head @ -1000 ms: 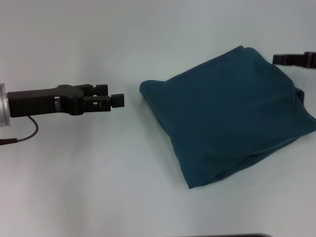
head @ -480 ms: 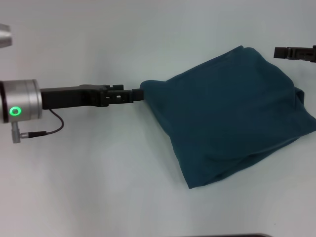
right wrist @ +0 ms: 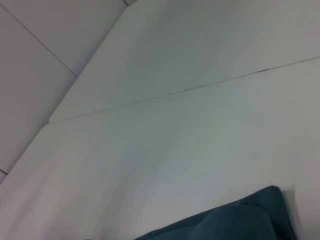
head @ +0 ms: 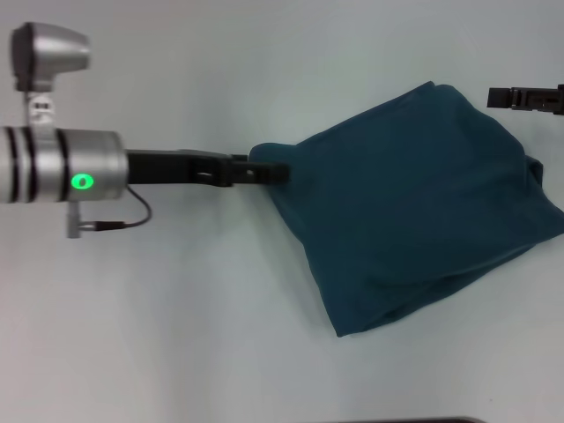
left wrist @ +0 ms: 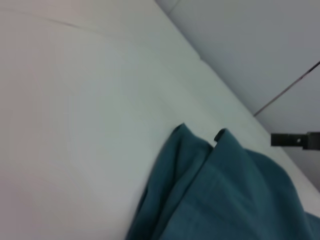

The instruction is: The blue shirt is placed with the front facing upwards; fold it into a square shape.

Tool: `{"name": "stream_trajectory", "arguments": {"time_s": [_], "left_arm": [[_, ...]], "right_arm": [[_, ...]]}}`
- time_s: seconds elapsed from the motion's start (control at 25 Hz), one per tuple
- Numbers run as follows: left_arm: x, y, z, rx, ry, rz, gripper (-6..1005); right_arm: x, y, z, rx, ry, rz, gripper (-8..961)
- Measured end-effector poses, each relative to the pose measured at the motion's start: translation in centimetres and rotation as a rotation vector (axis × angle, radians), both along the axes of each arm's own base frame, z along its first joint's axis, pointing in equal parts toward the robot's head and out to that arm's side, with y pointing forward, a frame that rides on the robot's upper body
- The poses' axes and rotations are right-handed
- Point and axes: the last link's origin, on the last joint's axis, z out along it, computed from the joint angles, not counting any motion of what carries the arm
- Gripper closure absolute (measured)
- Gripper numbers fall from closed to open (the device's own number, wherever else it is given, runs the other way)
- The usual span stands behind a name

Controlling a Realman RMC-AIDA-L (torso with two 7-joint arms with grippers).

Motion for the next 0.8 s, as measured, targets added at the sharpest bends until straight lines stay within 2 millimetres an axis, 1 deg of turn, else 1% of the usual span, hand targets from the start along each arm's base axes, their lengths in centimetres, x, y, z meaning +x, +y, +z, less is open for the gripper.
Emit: {"name": "stream_trajectory", "arguments": {"time_s": [0.16, 0.32, 0.44, 0.8], "left_arm": [[0.6, 0.3, -1.2, -0.017, 0.045, 0.0, 39], [1.0, 0.5, -1.7, -0.022, 0.056, -0.002, 39], [1.4, 0.7, -1.9, -0.022, 0.063, -0.008, 39], [1.3, 1.3, -1.7, 0.0, 0.076, 0.023, 39]], "right_arm": [[0.0, 0.0, 0.0, -0.001, 0.001, 0.0, 135], [0.0, 0.0, 0.0, -0.001, 0.001, -0.001, 135], [0.0, 0.0, 0.0, -0.001, 0.001, -0.001, 136], [0.0, 0.0, 0.0, -0.001, 0.0, 0.001, 136]]}}
